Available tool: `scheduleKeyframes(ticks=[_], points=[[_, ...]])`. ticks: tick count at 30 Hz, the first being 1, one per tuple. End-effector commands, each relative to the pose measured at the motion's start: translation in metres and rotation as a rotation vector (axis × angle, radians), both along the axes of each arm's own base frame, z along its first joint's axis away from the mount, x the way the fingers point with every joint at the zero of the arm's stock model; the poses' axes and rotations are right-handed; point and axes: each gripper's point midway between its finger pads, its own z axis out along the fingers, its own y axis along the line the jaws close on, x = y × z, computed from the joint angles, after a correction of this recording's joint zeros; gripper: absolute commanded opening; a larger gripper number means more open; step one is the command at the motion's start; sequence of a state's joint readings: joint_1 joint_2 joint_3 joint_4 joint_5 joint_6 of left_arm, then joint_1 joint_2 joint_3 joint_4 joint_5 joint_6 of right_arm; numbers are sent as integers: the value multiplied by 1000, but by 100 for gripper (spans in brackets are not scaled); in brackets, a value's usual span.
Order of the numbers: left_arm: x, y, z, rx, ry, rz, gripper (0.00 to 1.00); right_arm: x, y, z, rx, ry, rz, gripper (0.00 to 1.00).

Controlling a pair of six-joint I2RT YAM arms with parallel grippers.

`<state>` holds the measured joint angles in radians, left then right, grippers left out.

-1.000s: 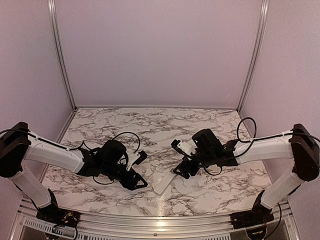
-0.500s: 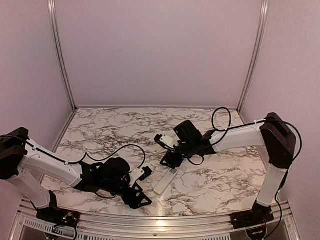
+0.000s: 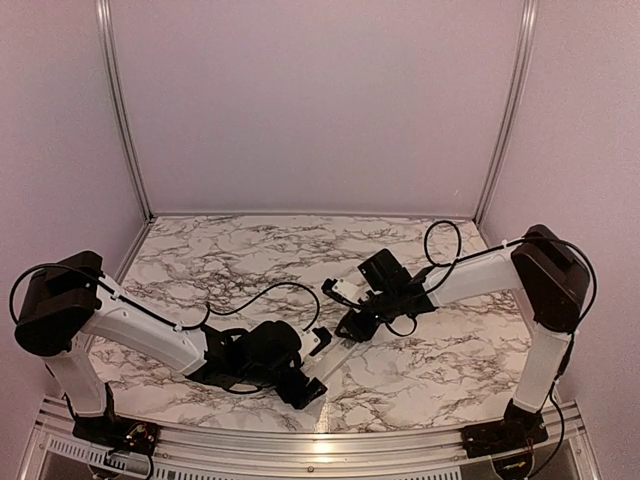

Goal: Load the batteries into the remote control
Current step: Adjust the remote control at the center of the board, then press the battery cover on the remote control.

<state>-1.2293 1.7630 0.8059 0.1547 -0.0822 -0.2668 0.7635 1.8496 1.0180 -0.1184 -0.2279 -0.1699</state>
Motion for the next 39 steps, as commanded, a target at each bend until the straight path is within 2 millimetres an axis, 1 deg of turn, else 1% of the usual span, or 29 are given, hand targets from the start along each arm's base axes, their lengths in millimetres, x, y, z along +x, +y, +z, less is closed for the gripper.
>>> scheduleKeyframes(ticks=[1,4,7,9,12,14,15,16,17,19,21,22,24,26,29,33,36,39], points=[[4,-2,-8,62,-48,-5,87,-7,-2,-13,1,38,20,45],[9,7,-14,96,-60,20,85,-18,-9,-15,1,57,19,44],[17,18,-18,117,-51,43,78,-27,-17,-14,4,64,15,45],[22,21,-17,102,-35,56,74,-32,-21,-12,8,69,14,46],[23,18,-8,39,-3,44,68,-42,-17,1,47,78,47,48],[26,20,0,-8,24,41,67,-48,-14,12,63,71,70,52],[24,19,7,-44,46,24,67,-48,-15,16,59,61,66,55],[22,18,14,-83,62,10,67,-46,-17,20,54,49,53,62],[21,16,25,-138,79,-4,68,-43,-17,25,57,36,46,66],[19,15,41,-224,134,-11,69,-42,-12,41,92,13,56,73],[27,18,50,-289,197,41,69,-46,-5,54,129,-13,89,78],[35,21,53,-316,221,76,68,-47,-3,56,128,-23,102,79],[43,20,50,-342,284,132,65,-48,1,53,109,-35,125,80],[42,16,38,-343,370,160,63,-53,8,43,70,-45,162,79],[40,13,25,-353,467,208,60,-61,15,27,15,-63,220,79],[37,19,14,-330,520,259,56,-73,21,8,-15,-46,285,78],[35,23,10,-318,540,288,54,-78,24,1,-23,-29,317,77],[35,25,2,-298,563,315,50,-83,24,-6,-40,-11,337,73]])
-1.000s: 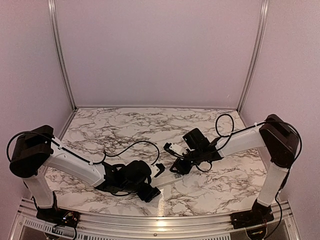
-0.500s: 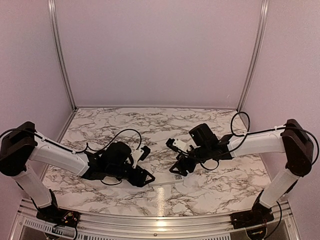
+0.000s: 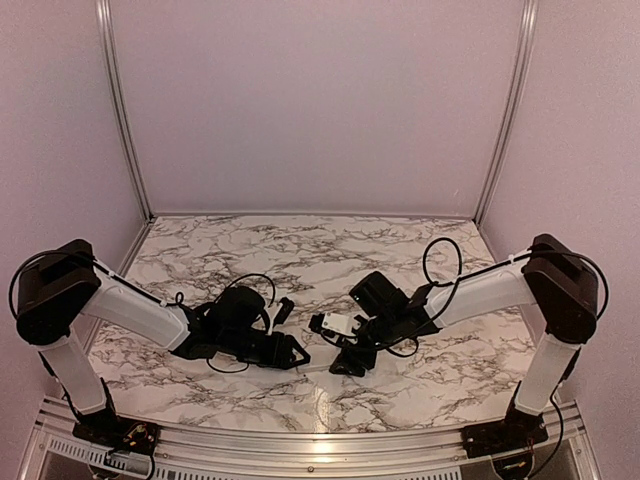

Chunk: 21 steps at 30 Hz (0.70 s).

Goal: Load the batteries into the remote control
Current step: Press the battery cover on the remote control.

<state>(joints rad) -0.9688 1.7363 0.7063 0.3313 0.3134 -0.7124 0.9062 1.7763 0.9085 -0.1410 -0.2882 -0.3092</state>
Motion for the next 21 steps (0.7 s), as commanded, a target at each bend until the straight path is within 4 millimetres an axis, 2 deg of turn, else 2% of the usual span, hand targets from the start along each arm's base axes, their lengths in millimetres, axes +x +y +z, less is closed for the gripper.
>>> scheduleKeyframes(ticks=[1,5,14,21], points=[[-2,2,-13,26,73,34,47,-3,9,0,-12,-4,54,71],[-1,-1,-22,42,100,36,40,-10,10,-3,-20,10,68,57],[-2,4,-34,99,130,46,34,-16,8,-11,-50,35,69,52],[1,6,-39,126,155,61,29,-19,2,-17,-71,41,44,35]])
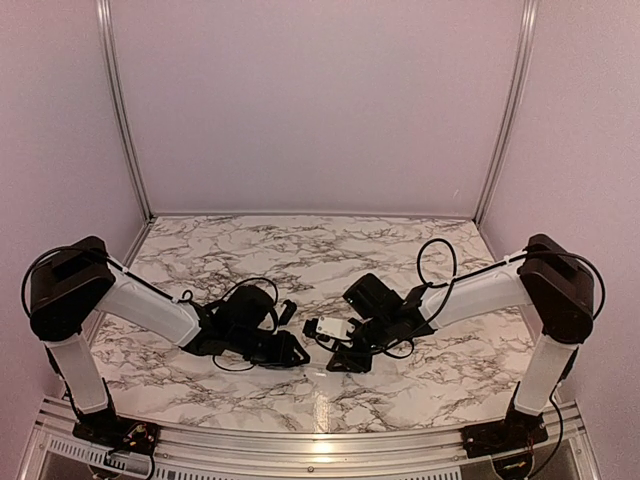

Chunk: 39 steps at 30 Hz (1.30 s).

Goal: Load the batteries into the remote control
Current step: Press the battery cover on the remote control.

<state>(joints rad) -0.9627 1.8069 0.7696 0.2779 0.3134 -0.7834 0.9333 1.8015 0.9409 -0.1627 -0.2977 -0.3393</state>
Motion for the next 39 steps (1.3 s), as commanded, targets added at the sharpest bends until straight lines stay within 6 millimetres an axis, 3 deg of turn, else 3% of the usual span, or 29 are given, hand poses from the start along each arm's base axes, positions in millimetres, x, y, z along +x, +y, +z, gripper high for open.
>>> scheduleKeyframes(ticks=[1,4,7,11,24,33,35,37,39], points=[[-5,11,-24,91,73,10,28,-11,-9,-16,-68,39,-14,32],[-2,9,-19,69,67,16,28,-15,-8,-16,-66,31,-8,29],[3,3,-10,47,46,9,39,-18,-7,-16,-65,28,-2,27],[4,-5,-13,43,57,-8,43,-17,-7,-17,-66,24,-7,24],[0,15,-44,145,119,24,26,-16,-8,-14,-46,7,-18,18],[2,34,-49,166,131,55,14,-17,-9,-19,-54,15,-15,14],[2,30,-45,152,115,32,21,-17,-9,-20,-57,15,-13,14],[2,24,-39,133,98,8,38,-17,-8,-20,-58,18,-12,14],[1,16,-31,93,86,-12,50,-17,-8,-21,-57,17,-13,14]])
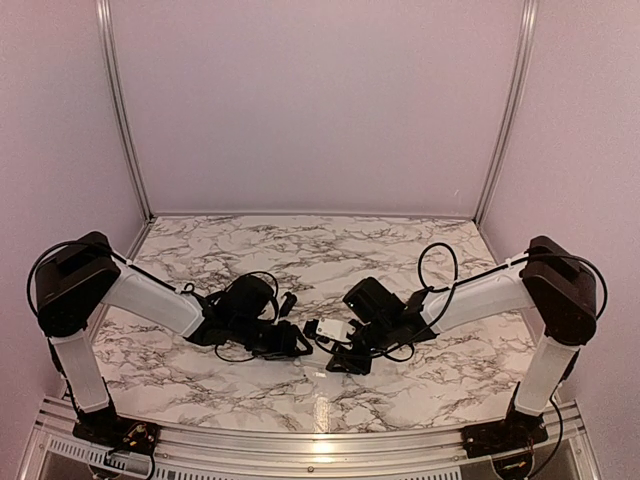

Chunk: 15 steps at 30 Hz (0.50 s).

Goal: Load the batteries into the remote control
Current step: Press the battery cover on the remote control.

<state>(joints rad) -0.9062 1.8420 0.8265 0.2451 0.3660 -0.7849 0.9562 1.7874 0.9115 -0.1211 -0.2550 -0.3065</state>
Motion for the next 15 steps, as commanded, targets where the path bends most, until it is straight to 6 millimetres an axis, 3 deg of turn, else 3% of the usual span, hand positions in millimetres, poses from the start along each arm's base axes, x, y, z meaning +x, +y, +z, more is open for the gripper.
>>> scheduleKeyframes(ticks=[1,7,15], points=[[-21,12,-31,91,49,-50,53,-15,-9,-21,-61,45,13,14],[-33,-6,-43,115,76,-97,56,-13,-8,-22,-56,42,6,11],[-37,18,-75,271,113,-80,45,-11,-8,-24,-55,28,-7,5]])
